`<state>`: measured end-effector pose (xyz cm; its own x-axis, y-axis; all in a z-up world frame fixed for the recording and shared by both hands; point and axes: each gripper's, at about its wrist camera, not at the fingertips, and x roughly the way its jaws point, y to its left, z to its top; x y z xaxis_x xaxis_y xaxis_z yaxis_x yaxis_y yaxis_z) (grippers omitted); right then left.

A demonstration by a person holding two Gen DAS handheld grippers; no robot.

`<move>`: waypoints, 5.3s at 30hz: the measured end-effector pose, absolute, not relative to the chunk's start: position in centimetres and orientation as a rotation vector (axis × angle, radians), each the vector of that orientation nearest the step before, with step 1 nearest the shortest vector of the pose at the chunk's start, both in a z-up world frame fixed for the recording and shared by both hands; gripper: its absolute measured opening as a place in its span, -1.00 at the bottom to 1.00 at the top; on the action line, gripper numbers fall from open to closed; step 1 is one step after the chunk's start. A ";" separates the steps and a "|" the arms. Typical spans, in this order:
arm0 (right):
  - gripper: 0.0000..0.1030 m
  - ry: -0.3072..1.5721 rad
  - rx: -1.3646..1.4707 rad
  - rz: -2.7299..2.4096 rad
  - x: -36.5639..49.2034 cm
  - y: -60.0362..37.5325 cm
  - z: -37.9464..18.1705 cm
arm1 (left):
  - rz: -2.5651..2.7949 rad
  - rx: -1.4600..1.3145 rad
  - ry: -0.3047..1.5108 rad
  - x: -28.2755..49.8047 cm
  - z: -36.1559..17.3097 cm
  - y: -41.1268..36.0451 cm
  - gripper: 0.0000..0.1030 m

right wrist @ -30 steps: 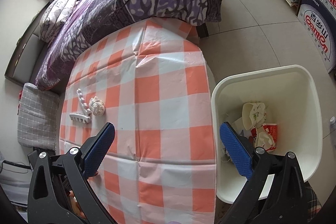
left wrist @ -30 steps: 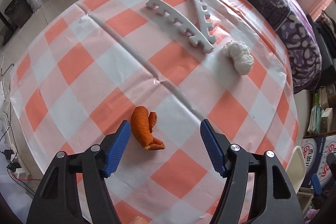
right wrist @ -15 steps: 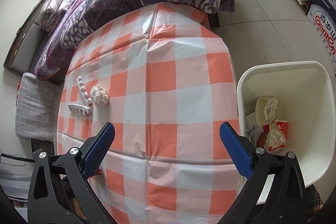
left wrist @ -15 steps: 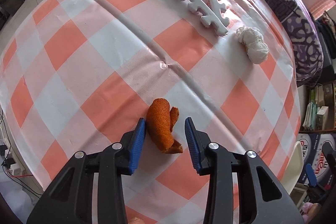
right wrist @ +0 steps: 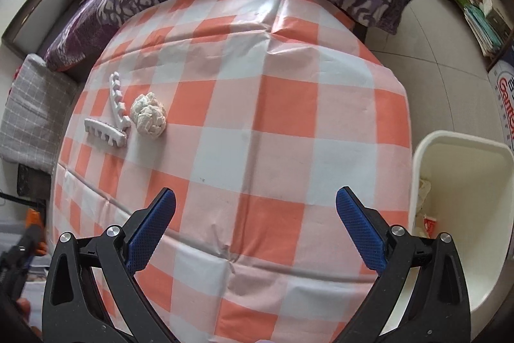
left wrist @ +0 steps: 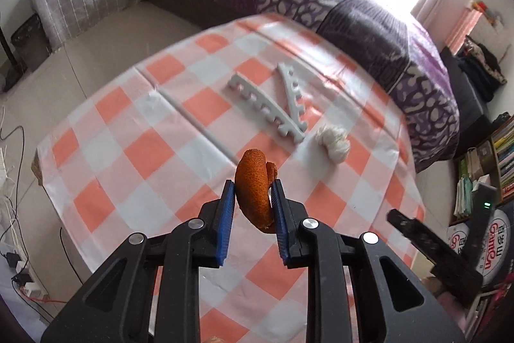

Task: Collect trash
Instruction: 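Grasp the white tissue ball with the right tool, then carry tissue ball and peel piece to the bin and open both tools, then grasp one white foam strip with left tool while right tool grasps the other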

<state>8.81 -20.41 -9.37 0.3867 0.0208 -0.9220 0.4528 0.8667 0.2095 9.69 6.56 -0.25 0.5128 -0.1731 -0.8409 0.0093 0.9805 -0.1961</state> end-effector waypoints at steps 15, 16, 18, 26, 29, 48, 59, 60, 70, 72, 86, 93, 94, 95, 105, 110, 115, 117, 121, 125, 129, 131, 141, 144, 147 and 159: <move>0.68 1.131 0.195 -0.084 20.2 -12.8 -11.3 | -0.109 -0.340 0.990 10.0 2.1 10.7 -0.54; 0.64 1.142 0.191 -0.082 20.4 -12.6 -11.7 | -0.108 -0.341 0.990 10.0 2.1 10.8 -0.54; 0.28 1.163 0.184 -0.077 20.7 -12.4 -12.5 | -0.109 -0.344 0.994 10.0 2.0 10.9 -0.54; -0.52 1.038 0.179 -0.036 18.7 -12.7 -9.9 | -0.084 -0.357 0.984 10.2 2.0 11.6 -0.54; -0.52 0.965 0.187 -0.032 17.2 -12.9 -7.2 | -0.061 -0.342 0.945 9.9 2.5 11.7 -0.54; -0.52 0.756 0.283 -0.084 7.4 -17.1 2.8 | -0.080 -0.309 0.857 8.5 3.8 9.8 -0.54; -0.51 0.816 0.346 -0.212 1.4 -21.5 -0.5 | -0.116 -0.256 0.884 8.1 2.8 7.1 -0.54; -0.51 0.823 0.360 -0.222 1.1 -22.1 -0.7 | -0.120 -0.249 0.886 8.0 2.7 6.7 -0.54; -0.51 0.776 0.428 -0.305 -2.1 -27.1 0.5 | -0.211 -0.166 0.859 6.4 2.6 1.6 -0.54; -0.51 0.770 0.445 -0.326 -2.9 -28.2 0.7 | -0.242 -0.148 0.852 5.9 2.6 0.1 -0.54; -0.45 0.804 0.515 -0.488 -7.5 -34.6 0.7 | -0.491 0.003 0.851 1.3 1.2 -10.2 -0.54; -0.16 0.808 0.563 -0.559 -9.7 -37.3 0.5 | -0.590 0.063 0.867 -0.8 0.1 -14.4 -0.54; -0.15 0.806 0.568 -0.564 -9.9 -37.6 0.5 | -0.601 0.071 0.870 -1.1 -0.1 -14.9 -0.54; -0.11 0.803 0.572 -0.569 -10.2 -37.9 0.5 | -0.612 0.080 0.874 -1.3 -0.2 -15.4 -0.54; 0.02 0.768 0.624 -0.617 -12.6 -40.6 0.9 | -0.713 0.140 0.917 -3.7 -2.1 -19.4 -0.54; 0.11 0.762 0.652 -0.652 -13.5 -41.6 0.8 | -0.788 0.161 0.944 -5.0 -2.7 -21.4 -0.53; 0.20 0.750 0.680 -0.696 -14.2 -42.4 0.8 | -0.875 0.182 0.986 -6.1 -3.6 -23.3 -0.40; 0.38 0.737 0.702 -0.710 -14.3 -42.6 0.7 | -0.889 0.176 1.017 -6.2 -4.0 -23.6 0.08; 0.51 0.725 0.731 -0.712 -14.0 -42.5 0.6 | -0.855 0.156 1.056 -5.2 -4.5 -23.2 0.23; 0.62 0.769 0.720 -0.670 -12.5 -40.9 -0.2 | -0.747 0.121 1.068 -2.7 -4.5 -21.6 0.35; 0.72 0.827 0.697 -0.602 -10.5 -39.0 -0.9 | -0.584 0.068 1.090 0.8 -4.9 -18.7 0.36; 0.73 0.853 0.685 -0.564 -9.2 -37.7 -1.3 | -0.497 0.041 1.116 2.8 -5.4 -16.9 0.36; 0.75 0.936 0.768 -0.400 -3.9 -32.6 -3.3 | -0.015 -0.065 1.117 15.1 -8.0 -4.4 0.36; 0.76 0.966 0.765 -0.370 -2.3 -31.2 -4.0 | 0.114 -0.094 1.087 19.1 -8.5 -0.9 0.36; 0.77 1.001 0.763 -0.360 -1.2 -30.2 -4.7 | 0.196 -0.186 1.089 22.6 -9.2 1.9 0.36; 0.77 1.100 0.564 -0.404 2.1 -27.2 -7.6 | 0.181 -0.193 1.103 27.2 -12.7 2.8 -0.01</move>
<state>2.15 -27.21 -7.64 0.4048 -0.0307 -0.9139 0.5683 0.7915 0.2251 27.18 2.83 -12.68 0.4396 0.0489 -0.8968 -0.2400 0.9686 -0.0648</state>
